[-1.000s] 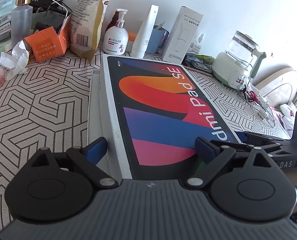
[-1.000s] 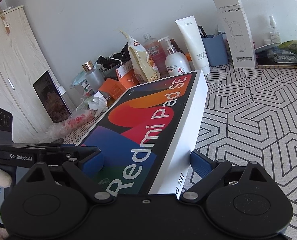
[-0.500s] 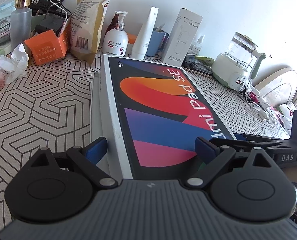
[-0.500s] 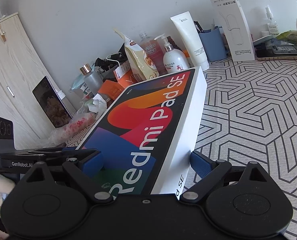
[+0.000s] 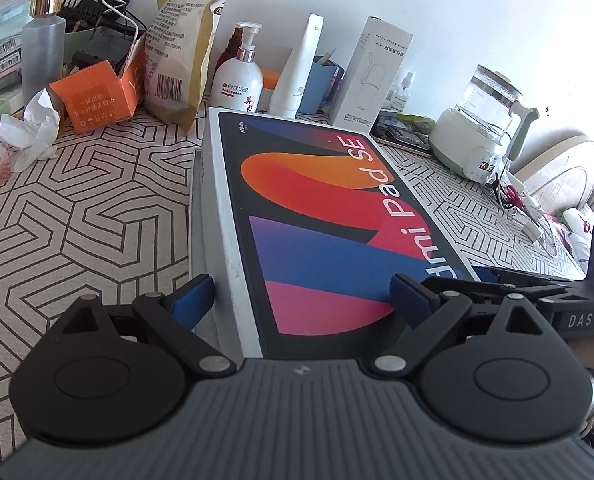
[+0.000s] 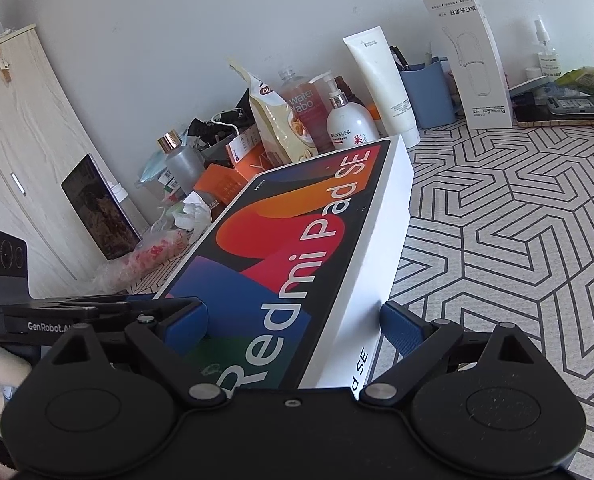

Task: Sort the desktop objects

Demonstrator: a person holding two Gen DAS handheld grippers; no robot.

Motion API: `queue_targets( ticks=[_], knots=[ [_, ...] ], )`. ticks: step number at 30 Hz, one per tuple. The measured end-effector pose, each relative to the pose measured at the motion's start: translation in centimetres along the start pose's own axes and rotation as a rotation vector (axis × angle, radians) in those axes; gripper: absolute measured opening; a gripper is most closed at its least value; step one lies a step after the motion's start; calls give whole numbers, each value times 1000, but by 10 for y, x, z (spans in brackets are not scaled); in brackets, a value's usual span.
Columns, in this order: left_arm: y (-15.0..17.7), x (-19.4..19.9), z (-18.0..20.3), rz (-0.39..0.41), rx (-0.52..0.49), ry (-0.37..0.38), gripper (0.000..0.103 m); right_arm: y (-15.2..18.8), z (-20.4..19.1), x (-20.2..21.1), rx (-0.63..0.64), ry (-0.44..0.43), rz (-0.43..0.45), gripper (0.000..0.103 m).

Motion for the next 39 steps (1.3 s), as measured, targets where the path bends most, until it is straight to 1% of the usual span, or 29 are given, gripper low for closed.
queue_targets(
  ticks=[8, 19, 28, 35, 39],
  knots=[
    [-1, 2, 1, 4, -4, 8, 94, 1, 1, -2, -8, 5, 1, 97],
    [3, 2, -1, 1, 12, 12, 94, 1, -1, 5, -11, -14, 12, 97],
    [3, 4, 0, 6, 5, 5, 94, 5, -4, 11, -27, -33, 17, 97],
    [2, 8, 3, 19, -3, 8, 95, 6, -8, 13, -16, -23, 24, 97],
    [1, 11, 4, 30, 3, 3, 95, 6, -5, 12, -47, -44, 14, 97]
  ],
)
Point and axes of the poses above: each gripper's, at about its wrist camera, not at the fingertips, and x roughly against the way its jaws point, z to its right, y to its underside, the point moved 7 cm from there along -x, roughly the way its jaws point, and after that the axes turned 2 degrees about y, right-handed, at the moved point
